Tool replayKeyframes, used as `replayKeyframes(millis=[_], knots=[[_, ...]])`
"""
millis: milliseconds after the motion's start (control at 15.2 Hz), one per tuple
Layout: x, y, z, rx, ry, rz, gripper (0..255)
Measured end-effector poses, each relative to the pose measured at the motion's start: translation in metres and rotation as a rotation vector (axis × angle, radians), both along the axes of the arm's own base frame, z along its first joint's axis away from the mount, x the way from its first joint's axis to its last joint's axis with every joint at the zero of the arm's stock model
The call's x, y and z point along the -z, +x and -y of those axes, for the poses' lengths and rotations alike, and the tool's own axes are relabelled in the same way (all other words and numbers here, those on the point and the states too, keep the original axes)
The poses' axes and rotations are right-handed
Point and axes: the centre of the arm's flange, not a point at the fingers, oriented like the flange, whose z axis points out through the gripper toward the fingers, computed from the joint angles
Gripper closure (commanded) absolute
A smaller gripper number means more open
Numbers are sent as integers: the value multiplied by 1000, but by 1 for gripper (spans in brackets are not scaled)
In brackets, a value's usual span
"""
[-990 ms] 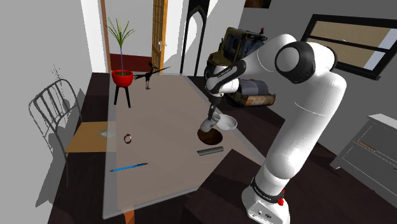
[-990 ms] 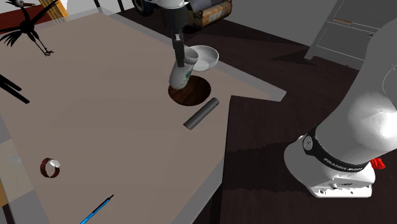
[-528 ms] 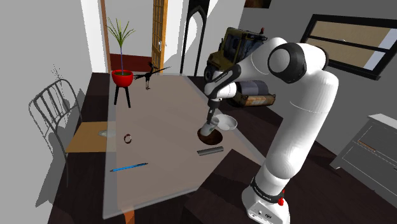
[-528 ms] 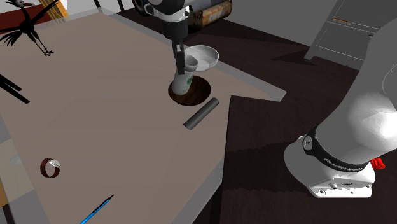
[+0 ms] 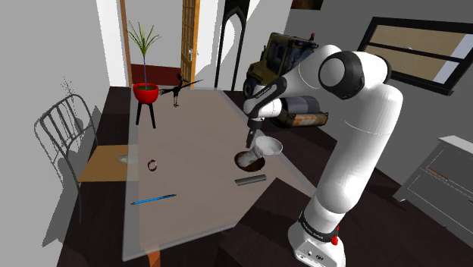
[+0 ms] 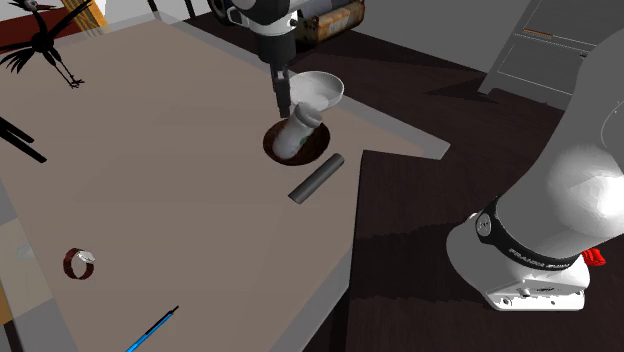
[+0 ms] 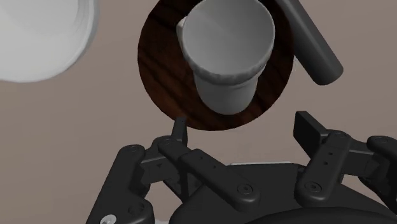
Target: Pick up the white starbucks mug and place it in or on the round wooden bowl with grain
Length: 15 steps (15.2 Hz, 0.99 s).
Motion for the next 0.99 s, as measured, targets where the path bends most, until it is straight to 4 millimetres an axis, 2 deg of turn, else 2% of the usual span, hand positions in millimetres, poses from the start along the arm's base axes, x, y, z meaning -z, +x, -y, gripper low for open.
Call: replayKeyframes(millis=[264,330,528,594,990], knots=[[0,0,0,0,0,0,0],[-5,1,1,0,0,0,0],[-40,2,-1,0,-1,2,0],[-45,2,0,0,-1,2,0],[-50,1,0,0,0,0,0]])
